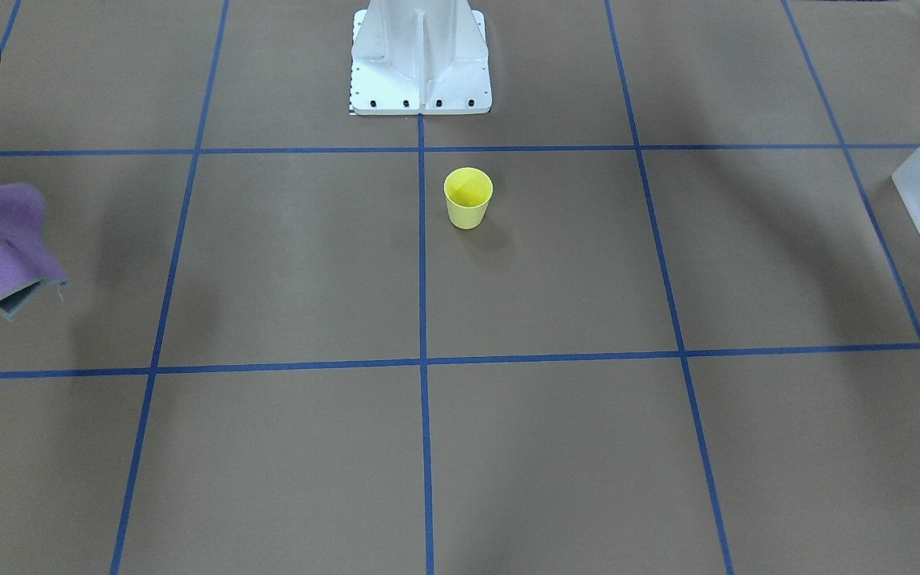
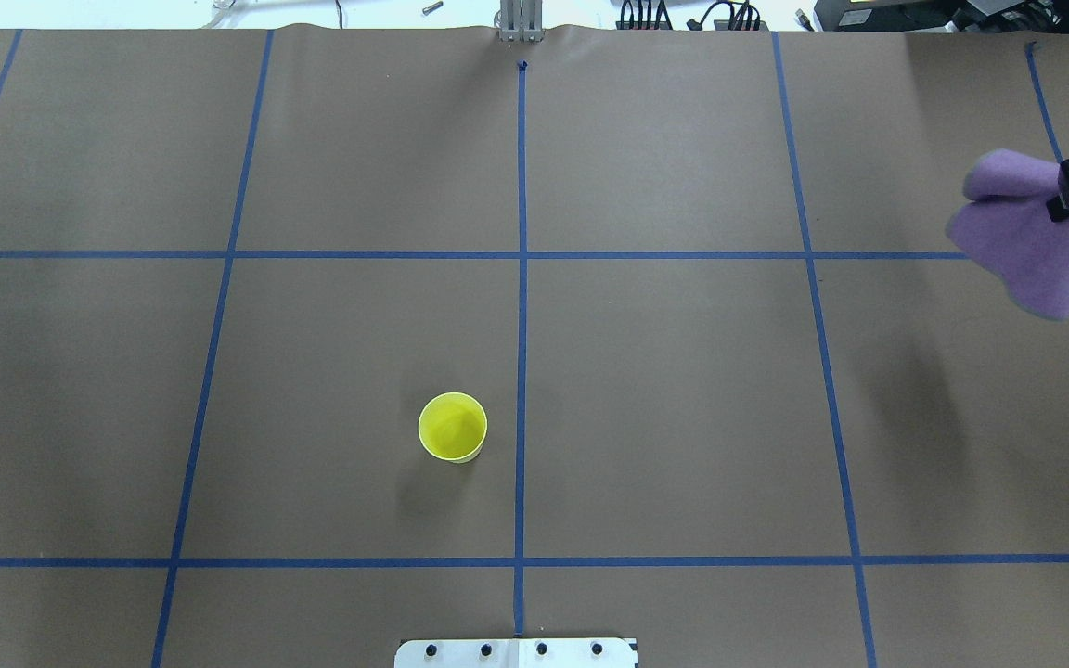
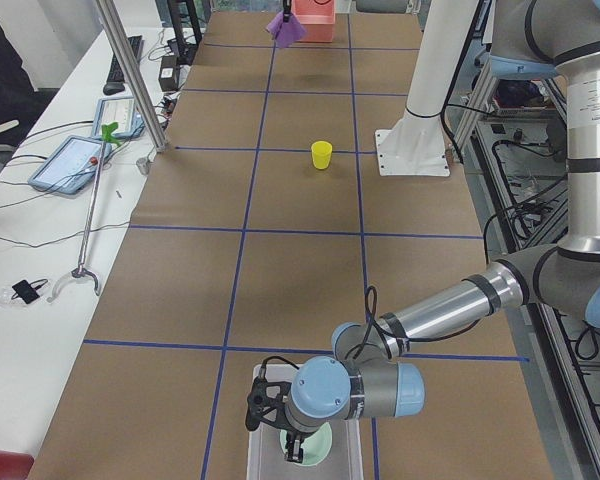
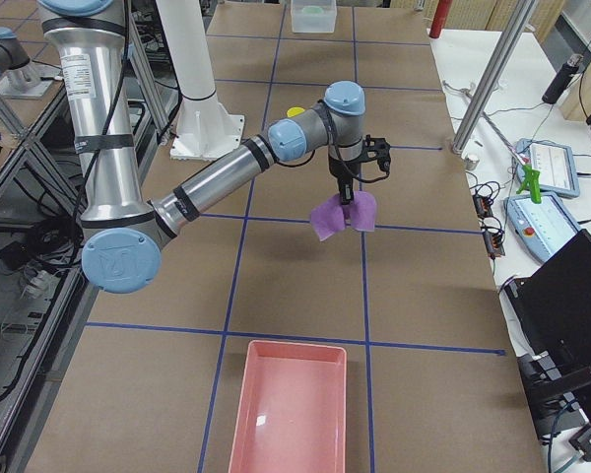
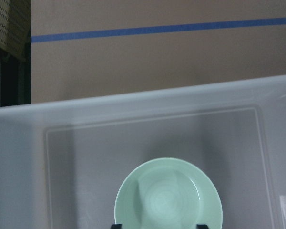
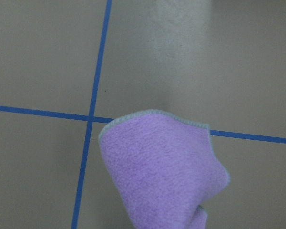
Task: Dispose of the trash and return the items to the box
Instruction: 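Carry the bowl to the white bin while the right gripper lifts the cloth, then reach the left gripper to the yellow cup and grasp it, then lift the yellow cup and carry it off the table with the left gripper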
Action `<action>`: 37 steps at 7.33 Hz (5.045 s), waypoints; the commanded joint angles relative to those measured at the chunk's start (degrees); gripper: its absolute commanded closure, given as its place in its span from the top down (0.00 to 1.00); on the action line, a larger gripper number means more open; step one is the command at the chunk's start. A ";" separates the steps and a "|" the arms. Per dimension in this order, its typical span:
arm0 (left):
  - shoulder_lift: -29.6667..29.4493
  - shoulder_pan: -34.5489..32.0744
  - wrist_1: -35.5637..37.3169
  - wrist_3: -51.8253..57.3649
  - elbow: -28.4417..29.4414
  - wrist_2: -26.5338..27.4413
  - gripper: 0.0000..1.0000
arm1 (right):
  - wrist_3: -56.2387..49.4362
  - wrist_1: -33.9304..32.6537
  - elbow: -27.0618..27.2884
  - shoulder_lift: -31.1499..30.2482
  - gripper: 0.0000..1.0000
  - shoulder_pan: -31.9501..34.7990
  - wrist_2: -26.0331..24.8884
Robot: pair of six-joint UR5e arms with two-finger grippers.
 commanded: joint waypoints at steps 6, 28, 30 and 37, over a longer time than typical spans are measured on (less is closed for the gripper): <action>-14.47 27.72 14.84 -65.45 -33.06 -6.10 0.99 | -14.07 0.14 -3.88 -6.87 0.00 13.65 0.11; -40.42 65.25 14.75 -98.12 -26.13 9.85 0.00 | -31.12 0.85 -28.75 -8.46 0.00 25.88 -5.23; -40.24 58.66 14.92 -96.72 -25.95 4.40 0.00 | -31.05 2.24 -28.86 -8.80 1.00 27.10 -7.71; -23.60 24.93 26.35 -48.02 -27.27 2.61 0.00 | -29.82 3.93 -16.84 -7.84 1.00 23.98 2.66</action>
